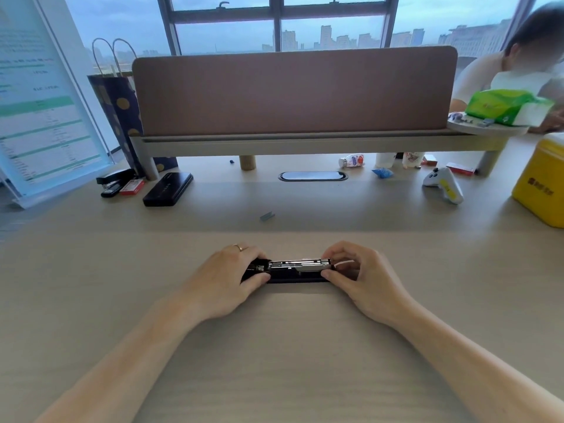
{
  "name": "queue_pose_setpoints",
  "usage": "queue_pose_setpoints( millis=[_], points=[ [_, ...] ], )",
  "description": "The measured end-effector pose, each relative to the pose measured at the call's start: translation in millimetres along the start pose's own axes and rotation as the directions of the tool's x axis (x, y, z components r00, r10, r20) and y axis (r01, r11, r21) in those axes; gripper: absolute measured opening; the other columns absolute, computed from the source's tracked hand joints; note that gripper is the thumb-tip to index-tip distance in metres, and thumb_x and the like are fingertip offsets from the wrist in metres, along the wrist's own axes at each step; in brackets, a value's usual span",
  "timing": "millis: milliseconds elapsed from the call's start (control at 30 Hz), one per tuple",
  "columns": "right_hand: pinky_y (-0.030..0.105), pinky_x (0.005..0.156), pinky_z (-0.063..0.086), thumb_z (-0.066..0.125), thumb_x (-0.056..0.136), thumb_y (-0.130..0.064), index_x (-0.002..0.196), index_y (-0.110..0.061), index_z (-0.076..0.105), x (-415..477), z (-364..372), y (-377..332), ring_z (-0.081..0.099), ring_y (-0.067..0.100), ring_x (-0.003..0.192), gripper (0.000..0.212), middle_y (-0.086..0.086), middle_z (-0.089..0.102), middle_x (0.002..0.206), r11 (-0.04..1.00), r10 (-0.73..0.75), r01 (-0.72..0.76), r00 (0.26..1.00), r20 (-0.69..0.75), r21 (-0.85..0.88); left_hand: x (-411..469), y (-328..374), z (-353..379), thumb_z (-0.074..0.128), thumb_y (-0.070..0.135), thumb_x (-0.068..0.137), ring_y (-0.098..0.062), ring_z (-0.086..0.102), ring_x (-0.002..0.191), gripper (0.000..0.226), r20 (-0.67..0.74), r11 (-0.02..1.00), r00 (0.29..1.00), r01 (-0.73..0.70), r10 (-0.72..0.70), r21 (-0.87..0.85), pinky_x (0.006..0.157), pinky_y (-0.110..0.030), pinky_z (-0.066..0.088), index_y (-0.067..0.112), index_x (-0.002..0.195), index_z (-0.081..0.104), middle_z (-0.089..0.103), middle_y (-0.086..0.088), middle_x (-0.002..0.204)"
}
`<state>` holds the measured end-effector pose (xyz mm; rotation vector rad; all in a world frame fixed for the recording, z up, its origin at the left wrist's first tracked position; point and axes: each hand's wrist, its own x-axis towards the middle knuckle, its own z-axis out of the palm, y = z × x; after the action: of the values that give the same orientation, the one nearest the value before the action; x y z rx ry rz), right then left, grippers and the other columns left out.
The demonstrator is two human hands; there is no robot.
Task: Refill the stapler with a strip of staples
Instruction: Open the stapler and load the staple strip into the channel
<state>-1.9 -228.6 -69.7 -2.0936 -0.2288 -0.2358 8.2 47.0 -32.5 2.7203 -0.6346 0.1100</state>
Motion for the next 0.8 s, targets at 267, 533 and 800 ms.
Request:
queue_pose_setpoints(
  millis=[267,533,800],
  points=[
    [0.027,0.084,0.060,0.080,0.088,-0.037,0.099,-0.033,0.075,27.6,-10.1,-7.0,0.074,0.002,0.097,0.013,-0.015,0.081,0.096,0.993,0.013,-0.009,0.999,-0.031,0.120,79.1,4.3,-29.8,0.059,0.042,0.101,-0.024,0.062,0.114,0.035,-0.011,0.988,0.988,0.154,-0.154,-0.030,0.087,-0.030,0.041,0.014,0.122,0.066,0.068,-0.005,0.124],
    [-0.001,0.071,0.043,0.067,0.101,-0.031,0.103,-0.023,0.077,77.4,2.6,8.3,0.066,-0.010,0.090,0.013,-0.013,0.077,0.095,0.994,0.021,-0.024,0.999,-0.026,-0.104,141.8,-31.5,0.4,0.070,0.036,0.094,-0.029,0.063,0.117,0.044,-0.043,0.959,0.958,0.283,-0.282,0.025,0.098,-0.038,0.051,0.013,0.130,0.061,0.069,-0.005,0.125],
    [0.004,0.069,0.046,0.071,0.099,-0.028,0.092,-0.031,0.073,83.5,6.9,18.3,0.068,-0.001,0.082,0.008,-0.013,0.075,0.087,0.998,0.023,-0.027,0.997,-0.068,-0.061,152.2,-38.0,15.8,0.071,0.014,0.093,-0.029,0.070,0.104,0.020,-0.173,0.971,0.955,0.238,-0.241,-0.039,0.093,-0.038,0.055,0.011,0.113,0.072,0.077,-0.008,0.107]
  ],
)
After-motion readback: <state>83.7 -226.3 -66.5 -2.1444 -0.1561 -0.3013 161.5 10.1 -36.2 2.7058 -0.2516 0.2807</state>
